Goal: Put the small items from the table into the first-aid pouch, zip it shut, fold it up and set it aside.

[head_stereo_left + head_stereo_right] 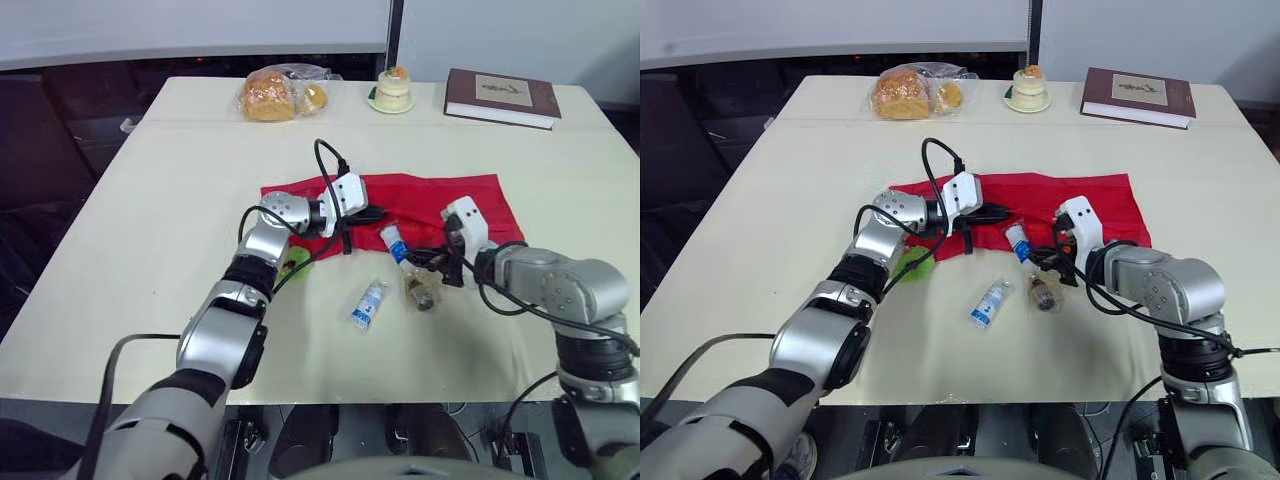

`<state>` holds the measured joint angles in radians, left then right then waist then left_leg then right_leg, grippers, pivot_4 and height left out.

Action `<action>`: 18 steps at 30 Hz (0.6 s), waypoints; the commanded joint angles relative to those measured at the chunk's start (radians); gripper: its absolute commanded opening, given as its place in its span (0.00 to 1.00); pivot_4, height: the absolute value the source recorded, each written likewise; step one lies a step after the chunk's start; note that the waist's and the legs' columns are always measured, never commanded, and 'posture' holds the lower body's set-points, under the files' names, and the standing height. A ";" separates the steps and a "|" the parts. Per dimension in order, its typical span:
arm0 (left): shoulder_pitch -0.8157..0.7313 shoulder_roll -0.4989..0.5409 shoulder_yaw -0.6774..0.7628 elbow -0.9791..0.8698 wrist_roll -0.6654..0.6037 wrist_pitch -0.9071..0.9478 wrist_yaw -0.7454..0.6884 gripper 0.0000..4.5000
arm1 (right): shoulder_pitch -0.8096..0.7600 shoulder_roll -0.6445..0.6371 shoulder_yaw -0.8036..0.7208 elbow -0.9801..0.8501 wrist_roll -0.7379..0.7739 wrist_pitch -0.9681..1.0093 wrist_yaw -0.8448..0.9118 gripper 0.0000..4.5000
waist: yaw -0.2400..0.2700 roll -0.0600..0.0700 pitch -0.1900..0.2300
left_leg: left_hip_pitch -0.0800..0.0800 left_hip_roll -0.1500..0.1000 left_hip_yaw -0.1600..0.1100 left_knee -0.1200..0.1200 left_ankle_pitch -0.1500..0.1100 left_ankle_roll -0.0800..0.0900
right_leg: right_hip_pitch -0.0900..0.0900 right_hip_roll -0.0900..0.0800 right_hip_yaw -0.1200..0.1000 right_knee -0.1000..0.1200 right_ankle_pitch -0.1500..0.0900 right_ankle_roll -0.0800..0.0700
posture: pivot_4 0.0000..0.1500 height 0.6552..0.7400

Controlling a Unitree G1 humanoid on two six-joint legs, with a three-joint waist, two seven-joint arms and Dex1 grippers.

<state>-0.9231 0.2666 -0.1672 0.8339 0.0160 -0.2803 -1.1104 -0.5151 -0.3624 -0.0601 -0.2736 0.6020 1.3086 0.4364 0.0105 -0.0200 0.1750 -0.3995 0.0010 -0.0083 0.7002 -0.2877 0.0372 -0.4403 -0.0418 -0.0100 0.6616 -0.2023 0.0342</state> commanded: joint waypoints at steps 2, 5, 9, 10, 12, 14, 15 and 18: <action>0.013 -0.007 -0.007 -0.082 -0.022 0.018 -0.015 0.00 | -0.064 0.078 -0.075 0.044 0.007 -0.002 -0.074 0.01 | 0.001 0.000 0.000 | 0.000 0.000 0.000 0.000 0.000 0.000 | 0.000 0.000 0.000 0.000 0.000 0.000 | 1.00 0.87; 0.025 -0.012 -0.013 -0.104 -0.021 0.029 -0.021 0.00 | -0.089 0.124 -0.082 0.077 -0.006 -0.021 -0.109 0.01 | 0.001 0.000 0.000 | 0.000 0.000 0.000 0.000 0.000 0.000 | 0.000 0.000 0.000 0.000 0.000 0.000 | 1.00 0.87; 0.029 -0.017 -0.016 -0.116 -0.020 0.038 -0.025 0.00 | -0.113 0.171 -0.080 0.118 -0.023 -0.061 -0.142 0.01 | 0.000 0.000 0.000 | 0.000 0.000 0.000 0.000 0.000 0.000 | 0.000 0.000 0.000 0.000 0.000 0.000 | 1.00 0.87; 0.029 -0.018 -0.017 -0.117 -0.020 0.039 -0.027 0.00 | -0.121 0.177 -0.069 0.131 -0.033 -0.078 -0.145 0.01 | 0.000 0.000 0.000 | 0.000 0.000 0.000 0.000 0.000 0.000 | 0.000 0.000 0.000 0.000 0.000 0.000 | 1.00 0.87; 0.029 -0.019 -0.018 -0.117 -0.020 0.041 -0.030 0.00 | -0.140 0.192 -0.049 0.161 -0.051 -0.108 -0.150 0.01 | 0.000 0.001 0.000 | 0.000 0.000 0.000 0.000 0.000 0.000 | 0.000 0.000 0.000 0.000 0.000 0.000 | 1.00 0.87; 0.030 -0.021 -0.020 -0.117 -0.021 0.042 -0.033 0.00 | -0.160 0.207 -0.033 0.197 -0.072 -0.140 -0.153 0.01 | -0.004 0.001 0.000 | 0.000 0.000 0.001 0.000 0.000 0.000 | 0.000 0.000 0.000 0.000 0.000 0.000 | 1.00 0.87; 0.031 -0.021 -0.021 -0.117 -0.021 0.043 -0.035 0.00 | -0.166 0.211 -0.020 0.217 -0.087 -0.161 -0.153 0.01 | -0.008 0.001 0.000 | 0.000 0.000 0.001 0.000 0.000 0.000 | 0.000 0.000 0.000 0.000 0.000 0.000 | 1.00 0.87; 0.032 -0.023 -0.023 -0.119 -0.022 0.043 -0.039 0.00 | -0.168 0.200 0.049 0.267 -0.150 -0.250 -0.132 0.01 | -0.014 0.001 0.000 | 0.000 0.000 0.000 0.000 0.000 0.000 | -0.001 0.000 0.000 0.000 0.000 0.000 | 1.00 0.87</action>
<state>-0.8913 0.2587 -0.1738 0.7558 0.0110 -0.2311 -1.1296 -0.6540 -0.1603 -0.0370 -0.0060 0.4773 1.1278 0.2932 -0.0037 -0.0193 0.1749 -0.3996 0.0008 -0.0081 0.6997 -0.2877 0.0372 -0.4410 -0.0418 -0.0101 0.6617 -0.2023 0.0342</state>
